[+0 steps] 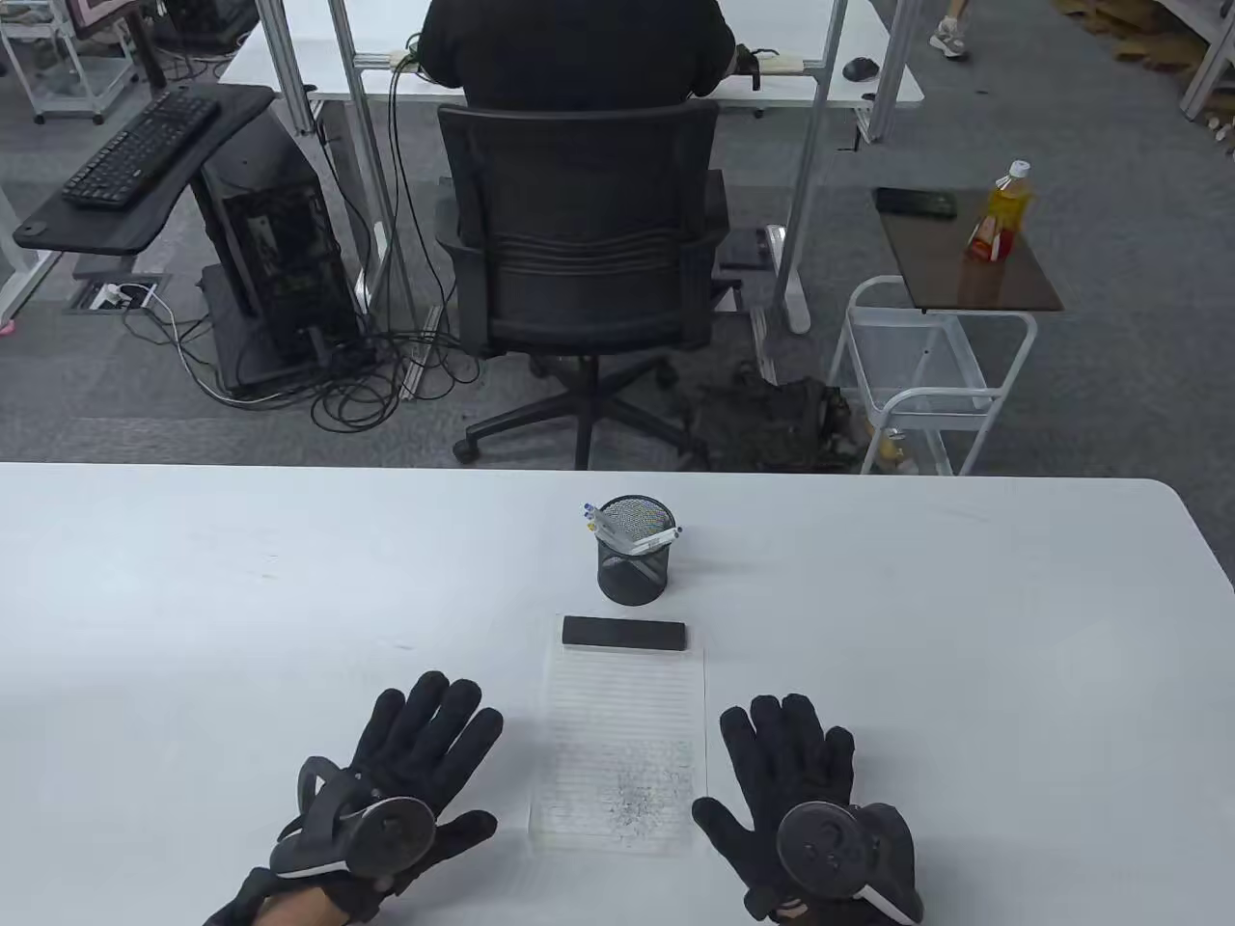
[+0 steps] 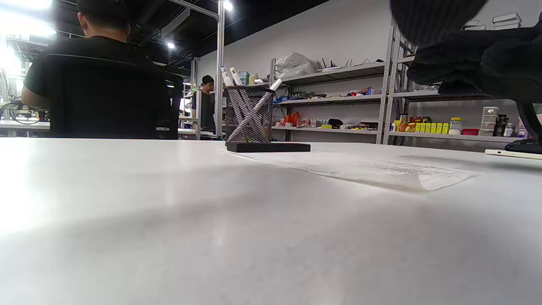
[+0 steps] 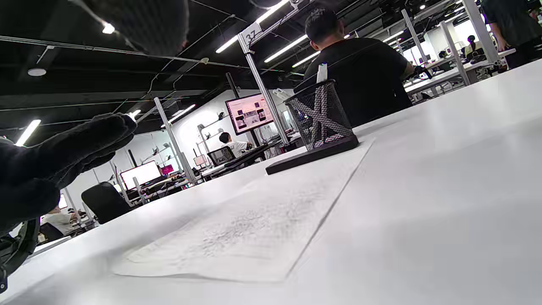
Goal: Press to extend mechanical pencil leads
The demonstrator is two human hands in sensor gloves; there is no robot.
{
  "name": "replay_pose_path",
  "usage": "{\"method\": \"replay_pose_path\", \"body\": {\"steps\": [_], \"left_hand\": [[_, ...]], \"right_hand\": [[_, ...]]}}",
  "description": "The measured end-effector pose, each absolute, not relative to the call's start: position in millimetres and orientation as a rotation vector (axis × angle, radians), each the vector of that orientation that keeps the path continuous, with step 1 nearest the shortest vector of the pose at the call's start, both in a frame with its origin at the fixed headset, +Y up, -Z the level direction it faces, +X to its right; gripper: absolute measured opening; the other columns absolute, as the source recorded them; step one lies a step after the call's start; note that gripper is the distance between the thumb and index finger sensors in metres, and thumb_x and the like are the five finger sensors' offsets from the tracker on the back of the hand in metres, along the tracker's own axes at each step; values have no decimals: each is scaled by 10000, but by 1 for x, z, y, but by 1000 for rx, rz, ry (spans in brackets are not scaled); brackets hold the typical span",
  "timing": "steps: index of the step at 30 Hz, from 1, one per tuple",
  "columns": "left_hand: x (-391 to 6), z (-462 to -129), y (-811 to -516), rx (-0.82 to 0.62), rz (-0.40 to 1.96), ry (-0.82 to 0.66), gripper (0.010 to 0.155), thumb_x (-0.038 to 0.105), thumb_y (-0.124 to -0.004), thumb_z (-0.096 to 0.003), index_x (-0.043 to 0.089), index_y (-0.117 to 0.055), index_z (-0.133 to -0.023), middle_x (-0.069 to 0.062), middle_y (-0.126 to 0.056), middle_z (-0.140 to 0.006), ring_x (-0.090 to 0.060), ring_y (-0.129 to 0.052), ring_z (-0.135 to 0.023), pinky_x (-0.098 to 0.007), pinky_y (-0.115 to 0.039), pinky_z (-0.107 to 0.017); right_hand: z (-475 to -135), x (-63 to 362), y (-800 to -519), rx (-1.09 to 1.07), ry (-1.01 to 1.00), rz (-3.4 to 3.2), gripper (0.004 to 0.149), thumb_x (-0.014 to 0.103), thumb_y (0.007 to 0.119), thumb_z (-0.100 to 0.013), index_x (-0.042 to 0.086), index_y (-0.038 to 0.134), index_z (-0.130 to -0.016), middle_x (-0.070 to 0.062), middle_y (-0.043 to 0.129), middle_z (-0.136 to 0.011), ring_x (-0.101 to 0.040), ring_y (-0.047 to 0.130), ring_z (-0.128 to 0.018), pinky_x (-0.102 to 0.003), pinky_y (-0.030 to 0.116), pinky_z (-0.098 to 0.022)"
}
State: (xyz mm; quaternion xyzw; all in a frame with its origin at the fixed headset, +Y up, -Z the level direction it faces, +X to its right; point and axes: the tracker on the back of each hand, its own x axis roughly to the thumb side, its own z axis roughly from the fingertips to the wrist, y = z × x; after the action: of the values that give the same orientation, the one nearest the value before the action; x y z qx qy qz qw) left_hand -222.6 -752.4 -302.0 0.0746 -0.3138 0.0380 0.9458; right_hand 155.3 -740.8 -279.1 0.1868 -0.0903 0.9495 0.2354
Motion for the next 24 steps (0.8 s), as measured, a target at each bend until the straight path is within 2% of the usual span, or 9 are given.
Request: {"method": "replay_pose_path", "body": {"steps": [7, 16, 19, 24], "left_hand": [[-221, -302, -753, 151, 76, -647, 920, 670, -711, -438, 279, -282, -1153, -94, -210, -1206, -458, -235, -1119, -674, -276, -744], [-223, -303, -751, 146, 77, -635, 915, 666, -708, -441, 277, -286, -1153, -96, -213, -1206, -460, -239, -1117, -674, -279, -743], [-225, -303, -749, 151, 73, -628, 912, 664, -707, -443, 274, -289, -1153, -95, -215, -1206, -461, -242, -1117, -674, -281, -742], [-226, -302, -747, 159, 68, -623, 905, 661, -706, -444, 272, -298, -1153, -95, -227, -1206, -461, -250, -1117, -674, -289, -743]], "right_hand": [[-280, 157, -739, 483, -264, 2596, 823, 562, 759, -534, 128, 422, -1147, -272, 380, -1161, -597, 289, -1054, -815, 212, -636], [-294, 167, -738, 339, -324, 2537, 797, 554, 767, -538, 83, 504, -1126, -283, 511, -1120, -611, 408, -1033, -824, 277, -637], [-308, 167, -734, 292, -286, 2498, 784, 547, 767, -547, 71, 524, -1121, -291, 525, -1113, -623, 424, -1024, -827, 297, -637], [-361, 154, -718, 152, -197, 2458, 781, 548, 769, -550, 54, 550, -1113, -301, 542, -1102, -632, 453, -1010, -827, 320, -640]]}}
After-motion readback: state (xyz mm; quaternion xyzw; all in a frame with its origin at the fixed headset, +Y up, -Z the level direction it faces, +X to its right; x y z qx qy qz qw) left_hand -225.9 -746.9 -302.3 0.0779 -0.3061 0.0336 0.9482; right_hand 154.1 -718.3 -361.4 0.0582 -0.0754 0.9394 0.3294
